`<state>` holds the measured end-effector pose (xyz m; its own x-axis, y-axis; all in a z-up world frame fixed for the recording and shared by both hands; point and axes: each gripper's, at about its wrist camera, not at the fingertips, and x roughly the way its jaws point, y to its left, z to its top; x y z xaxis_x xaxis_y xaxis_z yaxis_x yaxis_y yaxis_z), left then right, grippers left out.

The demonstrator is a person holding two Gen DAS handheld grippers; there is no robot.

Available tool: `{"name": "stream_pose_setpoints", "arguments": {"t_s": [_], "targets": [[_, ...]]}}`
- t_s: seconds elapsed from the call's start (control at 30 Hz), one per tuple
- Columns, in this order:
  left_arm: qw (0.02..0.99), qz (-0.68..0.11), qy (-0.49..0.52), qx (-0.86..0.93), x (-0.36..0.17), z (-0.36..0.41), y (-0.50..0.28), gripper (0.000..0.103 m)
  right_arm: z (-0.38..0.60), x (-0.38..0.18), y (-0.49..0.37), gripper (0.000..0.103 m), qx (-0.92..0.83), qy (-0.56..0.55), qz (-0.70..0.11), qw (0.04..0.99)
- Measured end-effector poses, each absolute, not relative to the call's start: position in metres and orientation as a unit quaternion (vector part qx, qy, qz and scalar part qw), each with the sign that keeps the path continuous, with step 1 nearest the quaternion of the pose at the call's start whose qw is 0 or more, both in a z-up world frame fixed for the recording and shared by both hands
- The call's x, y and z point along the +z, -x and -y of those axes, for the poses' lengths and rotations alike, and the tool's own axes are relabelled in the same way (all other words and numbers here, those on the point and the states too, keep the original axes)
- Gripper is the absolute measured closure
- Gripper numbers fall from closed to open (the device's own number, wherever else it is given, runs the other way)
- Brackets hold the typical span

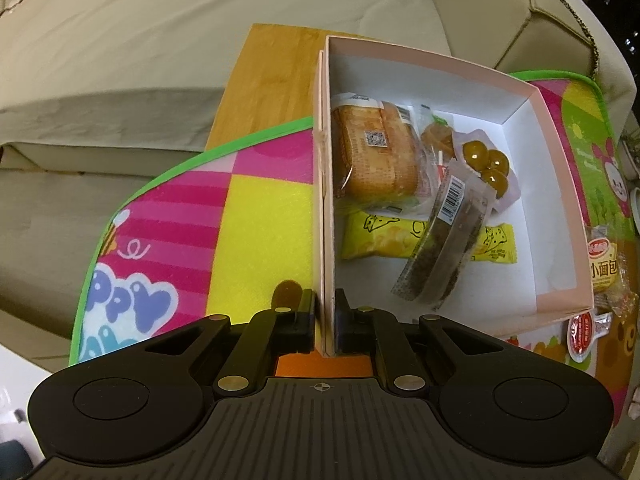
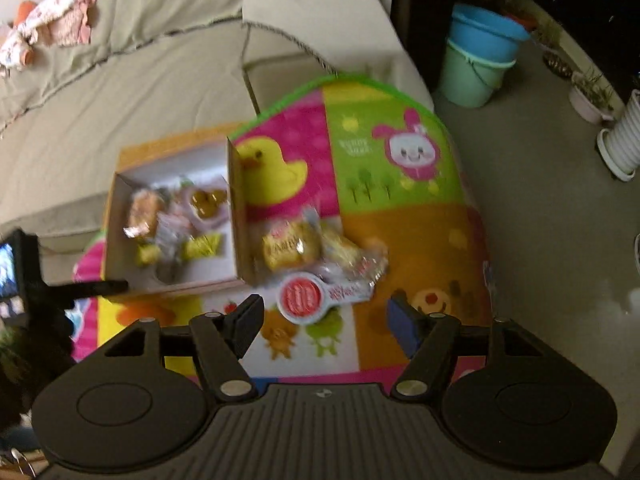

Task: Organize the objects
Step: 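Grasp the red round disc candy by its stick with the right tool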

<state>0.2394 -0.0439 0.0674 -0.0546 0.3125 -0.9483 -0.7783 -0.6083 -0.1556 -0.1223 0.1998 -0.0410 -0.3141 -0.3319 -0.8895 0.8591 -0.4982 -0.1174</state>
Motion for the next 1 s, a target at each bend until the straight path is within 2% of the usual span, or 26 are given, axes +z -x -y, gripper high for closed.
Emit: {"name": "stream_pose_setpoints", "arguments": {"t_s": [0.17, 0.23, 0.37, 0.5, 0.67, 0.8, 0.87, 1.0], "targets": [[0.400, -0.224, 0.560, 0.690, 0.068, 0.042, -0.240, 0.093, -0.188, -0.073, 0.120, 0.032, -0.714, -0.399, -0.383, 0.429], [0.401, -0.224, 0.561, 0.689, 0.068, 0.043, -0.240, 0.093, -0.183, -0.094, 0.115, 0.029, -0.687, -0.374, -0.424, 0.456], [0.400, -0.222, 0.564, 0.687, 0.068, 0.045, -0.238, 0.093, -0.170, -0.148, 0.101, 0.029, -0.608, -0.331, -0.518, 0.503], [0.406, -0.237, 0.553, 0.687, 0.070, 0.043, -0.241, 0.094, -0.154, -0.186, 0.101, 0.029, -0.556, -0.315, -0.559, 0.528], [0.417, -0.254, 0.536, 0.688, 0.072, 0.035, -0.241, 0.094, -0.135, -0.213, 0.126, 0.029, -0.586, -0.350, -0.541, 0.492], [0.430, -0.264, 0.527, 0.684, 0.071, 0.032, -0.240, 0.094, -0.139, -0.221, 0.142, 0.021, -0.617, -0.389, -0.505, 0.462], [0.436, -0.274, 0.520, 0.682, 0.071, 0.031, -0.242, 0.094, -0.145, -0.223, 0.141, 0.021, -0.620, -0.413, -0.493, 0.450], [0.445, -0.281, 0.514, 0.678, 0.071, 0.032, -0.242, 0.094, -0.162, -0.225, 0.131, 0.021, -0.625, -0.498, -0.419, 0.432]]}}
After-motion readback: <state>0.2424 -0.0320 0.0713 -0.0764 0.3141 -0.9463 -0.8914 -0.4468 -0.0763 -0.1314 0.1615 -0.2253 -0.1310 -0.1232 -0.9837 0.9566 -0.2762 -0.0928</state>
